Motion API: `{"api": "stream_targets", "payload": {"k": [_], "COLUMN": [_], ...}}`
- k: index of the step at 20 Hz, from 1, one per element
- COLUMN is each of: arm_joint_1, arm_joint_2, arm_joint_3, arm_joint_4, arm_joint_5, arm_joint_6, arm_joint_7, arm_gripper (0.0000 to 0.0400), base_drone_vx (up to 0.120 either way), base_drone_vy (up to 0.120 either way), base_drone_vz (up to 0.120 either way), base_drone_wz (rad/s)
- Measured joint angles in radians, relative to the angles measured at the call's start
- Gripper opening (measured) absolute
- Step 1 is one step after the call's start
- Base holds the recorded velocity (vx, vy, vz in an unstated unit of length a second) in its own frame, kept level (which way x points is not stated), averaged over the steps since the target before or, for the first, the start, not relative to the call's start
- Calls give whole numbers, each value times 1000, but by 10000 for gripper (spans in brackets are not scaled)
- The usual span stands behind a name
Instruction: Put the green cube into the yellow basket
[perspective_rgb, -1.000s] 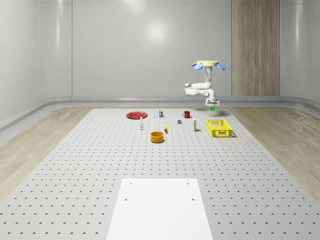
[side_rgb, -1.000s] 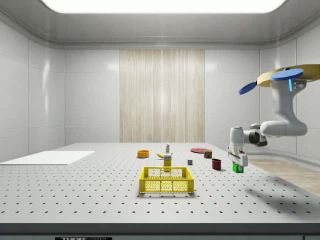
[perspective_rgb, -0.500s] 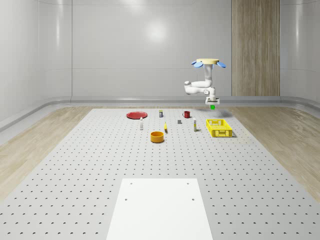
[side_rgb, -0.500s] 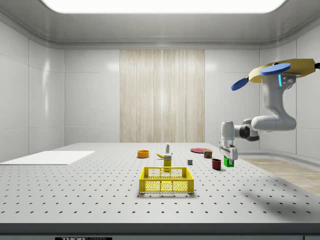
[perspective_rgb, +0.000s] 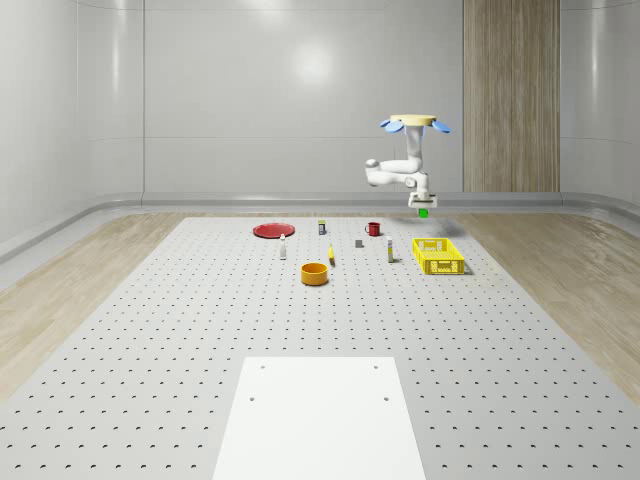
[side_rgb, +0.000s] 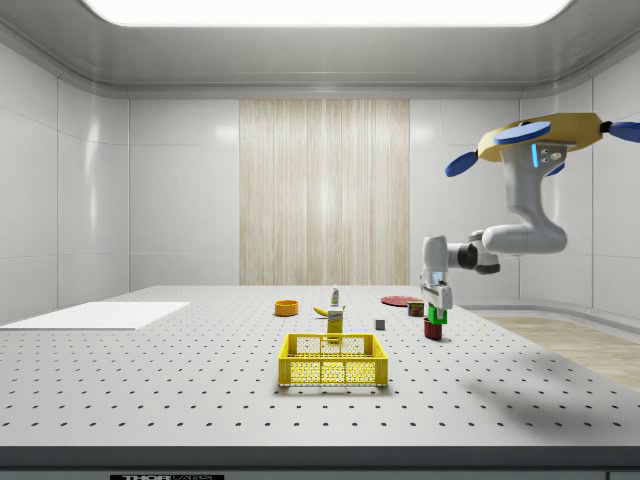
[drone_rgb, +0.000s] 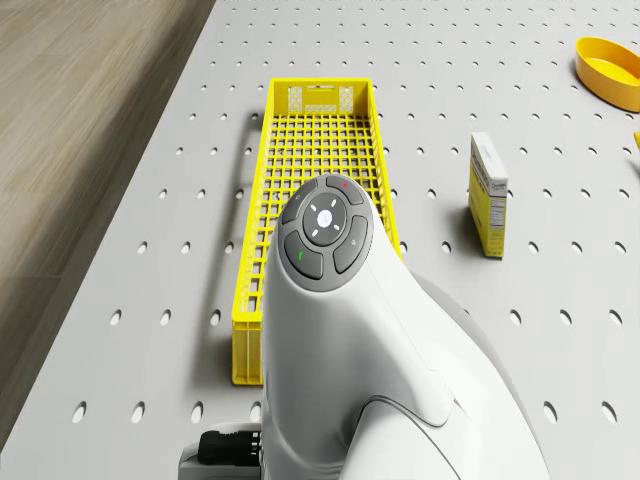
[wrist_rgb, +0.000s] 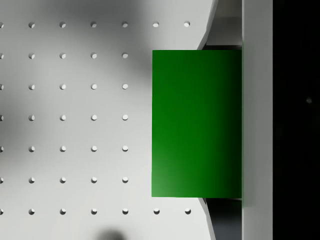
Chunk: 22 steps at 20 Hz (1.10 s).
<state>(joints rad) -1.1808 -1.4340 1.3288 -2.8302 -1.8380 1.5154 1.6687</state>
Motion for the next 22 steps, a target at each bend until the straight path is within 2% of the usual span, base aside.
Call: {"api": "stream_targets", "payload": {"k": [22], "arm_joint_1": [-12], "arm_joint_2": [-47], "arm_joint_3": [6], "arm_joint_4": [2], "arm_joint_5": [20], "arm_joint_6": [43], "arm_joint_7": [10], "arm_gripper": [251], "base_drone_vx": [120], "base_drone_vy": [0], "base_drone_vz": [0], "base_drone_wz": [0]}}
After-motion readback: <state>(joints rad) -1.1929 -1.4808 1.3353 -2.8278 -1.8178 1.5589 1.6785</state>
